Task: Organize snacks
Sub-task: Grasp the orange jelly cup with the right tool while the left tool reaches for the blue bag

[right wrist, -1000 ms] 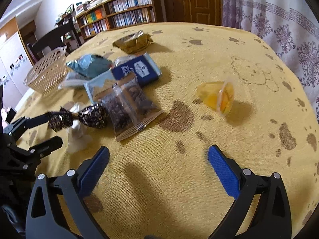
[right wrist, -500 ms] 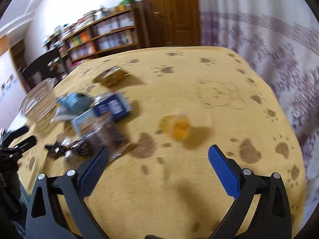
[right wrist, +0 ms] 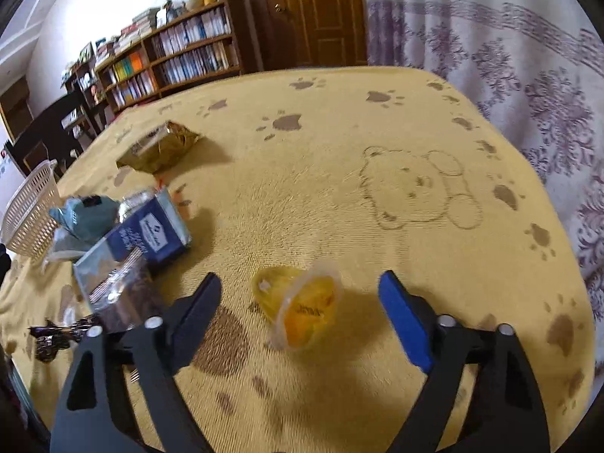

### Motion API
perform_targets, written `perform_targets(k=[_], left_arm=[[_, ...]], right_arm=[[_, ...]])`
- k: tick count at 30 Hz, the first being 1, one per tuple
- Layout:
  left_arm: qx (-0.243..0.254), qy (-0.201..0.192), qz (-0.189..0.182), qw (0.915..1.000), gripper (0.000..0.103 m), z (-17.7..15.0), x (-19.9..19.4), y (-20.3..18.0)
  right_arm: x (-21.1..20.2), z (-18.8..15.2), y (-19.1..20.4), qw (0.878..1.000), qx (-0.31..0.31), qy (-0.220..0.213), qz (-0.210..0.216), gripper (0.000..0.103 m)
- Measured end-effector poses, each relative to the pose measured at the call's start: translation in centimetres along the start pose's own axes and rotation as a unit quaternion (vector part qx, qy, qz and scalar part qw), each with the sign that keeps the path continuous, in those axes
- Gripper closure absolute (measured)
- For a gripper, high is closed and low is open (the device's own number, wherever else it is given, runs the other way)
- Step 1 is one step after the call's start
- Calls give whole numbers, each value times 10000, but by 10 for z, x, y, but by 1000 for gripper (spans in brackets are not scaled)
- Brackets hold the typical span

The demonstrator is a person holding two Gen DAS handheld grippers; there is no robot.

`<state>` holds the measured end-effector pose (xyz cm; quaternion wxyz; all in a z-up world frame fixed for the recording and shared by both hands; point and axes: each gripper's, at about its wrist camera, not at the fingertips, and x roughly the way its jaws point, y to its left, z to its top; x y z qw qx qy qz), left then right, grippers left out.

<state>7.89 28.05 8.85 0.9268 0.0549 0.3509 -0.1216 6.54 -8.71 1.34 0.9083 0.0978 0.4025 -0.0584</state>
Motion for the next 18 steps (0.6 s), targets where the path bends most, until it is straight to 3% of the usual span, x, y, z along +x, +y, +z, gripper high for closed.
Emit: perform_targets(k=[8,18], left_arm=[[16,169,-153,9997,2,12,23,-7],[506,143,-613,9967,2,44,55,-59]], right_arm=[[3,-4,2,10000,-4,-17,58,52],[0,-5,0,9997,93,-41,226,52]])
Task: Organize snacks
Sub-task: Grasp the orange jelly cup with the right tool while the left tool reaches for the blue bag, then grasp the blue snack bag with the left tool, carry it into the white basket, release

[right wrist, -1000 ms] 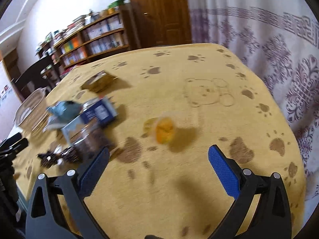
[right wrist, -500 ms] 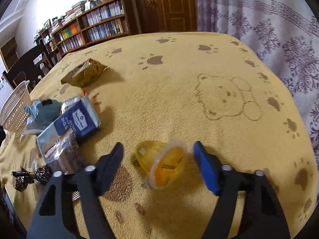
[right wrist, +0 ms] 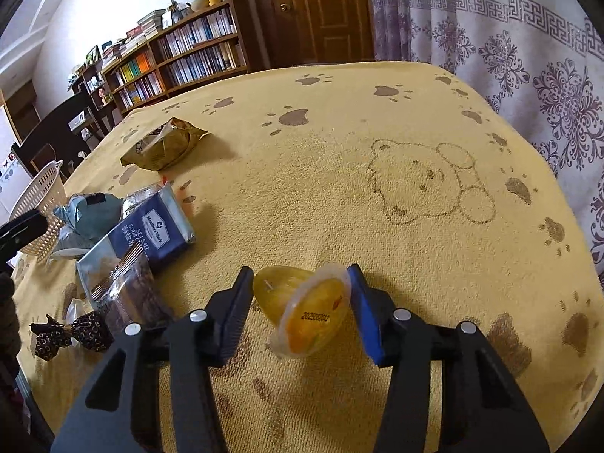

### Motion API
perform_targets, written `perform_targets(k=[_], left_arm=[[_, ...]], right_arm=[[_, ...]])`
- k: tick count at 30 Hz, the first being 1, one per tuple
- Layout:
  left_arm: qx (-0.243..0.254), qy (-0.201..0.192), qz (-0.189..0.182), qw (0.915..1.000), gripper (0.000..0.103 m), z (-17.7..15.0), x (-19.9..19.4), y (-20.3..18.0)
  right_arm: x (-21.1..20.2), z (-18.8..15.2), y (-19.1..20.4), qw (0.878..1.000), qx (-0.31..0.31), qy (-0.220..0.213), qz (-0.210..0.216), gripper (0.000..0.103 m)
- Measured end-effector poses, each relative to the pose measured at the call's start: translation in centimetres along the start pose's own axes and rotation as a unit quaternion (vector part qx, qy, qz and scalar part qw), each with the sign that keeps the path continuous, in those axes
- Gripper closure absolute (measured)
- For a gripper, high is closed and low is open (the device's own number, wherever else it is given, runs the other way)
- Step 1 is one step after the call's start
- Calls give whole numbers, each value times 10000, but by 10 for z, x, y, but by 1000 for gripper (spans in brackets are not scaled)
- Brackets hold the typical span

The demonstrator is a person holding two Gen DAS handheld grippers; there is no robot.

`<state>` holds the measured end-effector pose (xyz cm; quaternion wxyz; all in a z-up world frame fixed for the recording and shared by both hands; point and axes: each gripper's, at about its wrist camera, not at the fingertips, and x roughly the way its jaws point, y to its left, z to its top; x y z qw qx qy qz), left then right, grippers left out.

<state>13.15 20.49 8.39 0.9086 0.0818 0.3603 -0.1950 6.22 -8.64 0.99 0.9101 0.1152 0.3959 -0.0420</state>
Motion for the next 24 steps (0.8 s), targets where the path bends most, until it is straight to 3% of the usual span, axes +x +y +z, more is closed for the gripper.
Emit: perform_targets(k=[7,15,22,24], left_arm=[[295,-14,-73,9995,2,24,26,-23],[333,371,50,9987,2,15,63,-26],[312,444,96,9985,2,11,73,-19],[248,425,54,9988,10,11,72,-16]], right_arm=[[0,0,-1,10000,44,-1,66,51],[0,0,-2,9999,60,-3,84,51],[0,0,-2,9999,62,-4,86,51],[0,0,-2,9999,62,-3,86,51]])
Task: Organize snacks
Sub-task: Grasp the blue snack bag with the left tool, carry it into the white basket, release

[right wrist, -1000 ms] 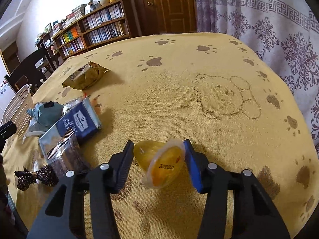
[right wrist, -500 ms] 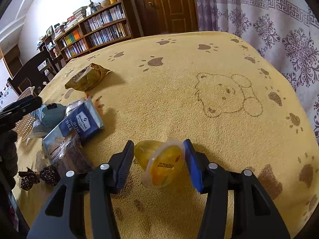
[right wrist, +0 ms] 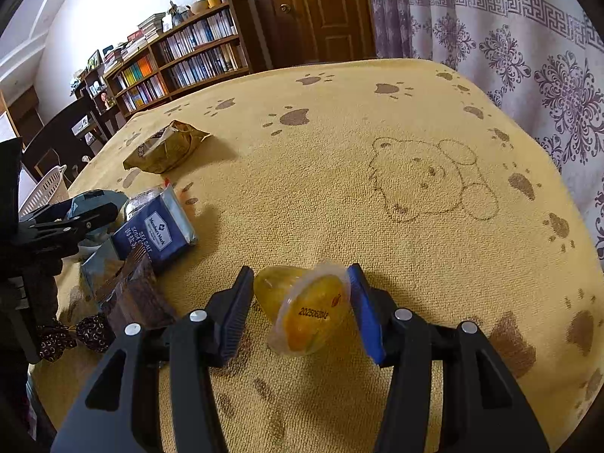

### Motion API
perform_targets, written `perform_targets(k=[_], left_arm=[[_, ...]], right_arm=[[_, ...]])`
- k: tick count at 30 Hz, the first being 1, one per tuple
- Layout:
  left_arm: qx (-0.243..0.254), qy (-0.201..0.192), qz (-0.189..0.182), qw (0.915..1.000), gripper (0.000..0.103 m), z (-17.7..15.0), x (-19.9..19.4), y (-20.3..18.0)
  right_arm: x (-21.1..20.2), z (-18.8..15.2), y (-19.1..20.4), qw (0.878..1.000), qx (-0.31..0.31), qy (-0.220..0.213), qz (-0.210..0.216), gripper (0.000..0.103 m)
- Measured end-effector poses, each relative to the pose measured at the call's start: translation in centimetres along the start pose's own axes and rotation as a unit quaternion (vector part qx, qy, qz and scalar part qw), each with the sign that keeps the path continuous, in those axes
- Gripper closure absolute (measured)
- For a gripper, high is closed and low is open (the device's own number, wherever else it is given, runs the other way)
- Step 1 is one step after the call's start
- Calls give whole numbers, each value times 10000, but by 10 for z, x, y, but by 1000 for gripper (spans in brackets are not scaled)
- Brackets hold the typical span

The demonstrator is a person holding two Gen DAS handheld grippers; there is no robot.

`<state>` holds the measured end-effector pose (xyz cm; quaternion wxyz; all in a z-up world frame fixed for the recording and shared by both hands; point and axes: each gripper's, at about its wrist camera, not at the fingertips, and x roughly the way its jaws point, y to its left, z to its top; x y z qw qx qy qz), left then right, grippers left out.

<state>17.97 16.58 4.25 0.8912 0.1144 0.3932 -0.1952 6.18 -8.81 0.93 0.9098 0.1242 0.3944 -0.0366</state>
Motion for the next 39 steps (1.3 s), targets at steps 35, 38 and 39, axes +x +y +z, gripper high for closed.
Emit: perform_targets(k=[35,38,39], left_arm=[[-599,-1158,594,9897,20,-2,-99,43],[-723,-1277,813,9858,20,-3,-110,57],[-776,-1305,875,9845,20,-3,-113,63]], right_arm=[[-7,-3,3,9999,-77,-74,11,53],[-7,-3,3,9999,-79,-73,5,53],[-7,-3,3,9999,-78,-74,6,53]])
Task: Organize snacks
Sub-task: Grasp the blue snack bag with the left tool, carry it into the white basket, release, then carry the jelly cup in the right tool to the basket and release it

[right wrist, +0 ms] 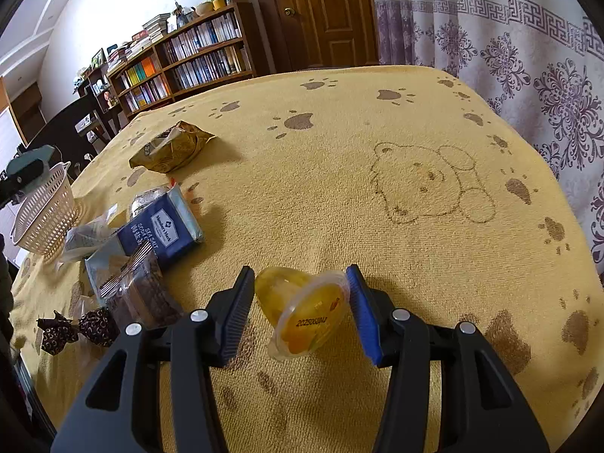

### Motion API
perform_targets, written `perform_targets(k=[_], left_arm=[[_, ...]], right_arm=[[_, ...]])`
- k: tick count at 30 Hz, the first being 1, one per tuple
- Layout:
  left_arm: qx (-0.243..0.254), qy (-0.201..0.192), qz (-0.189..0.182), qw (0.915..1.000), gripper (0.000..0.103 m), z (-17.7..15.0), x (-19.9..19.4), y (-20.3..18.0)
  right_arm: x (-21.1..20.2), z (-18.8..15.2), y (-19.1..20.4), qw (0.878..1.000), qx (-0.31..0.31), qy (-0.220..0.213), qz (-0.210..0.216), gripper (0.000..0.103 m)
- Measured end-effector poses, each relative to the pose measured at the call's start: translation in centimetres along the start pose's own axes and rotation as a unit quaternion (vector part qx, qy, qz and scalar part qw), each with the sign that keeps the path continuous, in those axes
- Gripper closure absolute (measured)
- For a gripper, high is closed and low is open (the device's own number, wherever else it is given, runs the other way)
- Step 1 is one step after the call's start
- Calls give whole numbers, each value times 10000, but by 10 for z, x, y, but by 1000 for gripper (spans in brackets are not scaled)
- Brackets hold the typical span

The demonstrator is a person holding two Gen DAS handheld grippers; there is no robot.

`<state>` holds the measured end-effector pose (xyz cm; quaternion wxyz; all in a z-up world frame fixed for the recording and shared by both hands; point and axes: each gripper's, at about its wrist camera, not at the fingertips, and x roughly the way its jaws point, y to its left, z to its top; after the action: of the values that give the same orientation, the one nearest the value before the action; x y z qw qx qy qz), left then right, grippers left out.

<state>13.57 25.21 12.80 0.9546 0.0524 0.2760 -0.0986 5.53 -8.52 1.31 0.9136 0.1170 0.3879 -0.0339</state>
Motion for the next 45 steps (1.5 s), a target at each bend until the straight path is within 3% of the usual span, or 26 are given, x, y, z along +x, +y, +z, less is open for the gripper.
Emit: perform_targets(k=[7,18,22,24,31,35,45], left_arm=[[-423,-97,483,9979,20,6,-2,48],[-1119,5,1149,9871,19,5,13,114],[-1282,-21,1295,9833,4,2,14,124],[-1319,-10,1284,9829,4,2,14,124],[-1237,-59,1213,9849,4,4,8,115],[-1186,-97,1205,9855,4,4,1,109],[-1190,-235,1162,9858,4,8,-12,106]], right_arm=[[2,0,0,10000,-26,51,63,52],[3,0,2,9999,-60,80,33,50],[3,-1,3,9999,-73,80,52,46],[4,-1,4,9999,-89,78,63,40],[4,-2,6,9999,-126,77,39,40],[4,-3,10,9996,-205,92,-174,52],[-5,-3,13,9996,-228,-1,-160,53]])
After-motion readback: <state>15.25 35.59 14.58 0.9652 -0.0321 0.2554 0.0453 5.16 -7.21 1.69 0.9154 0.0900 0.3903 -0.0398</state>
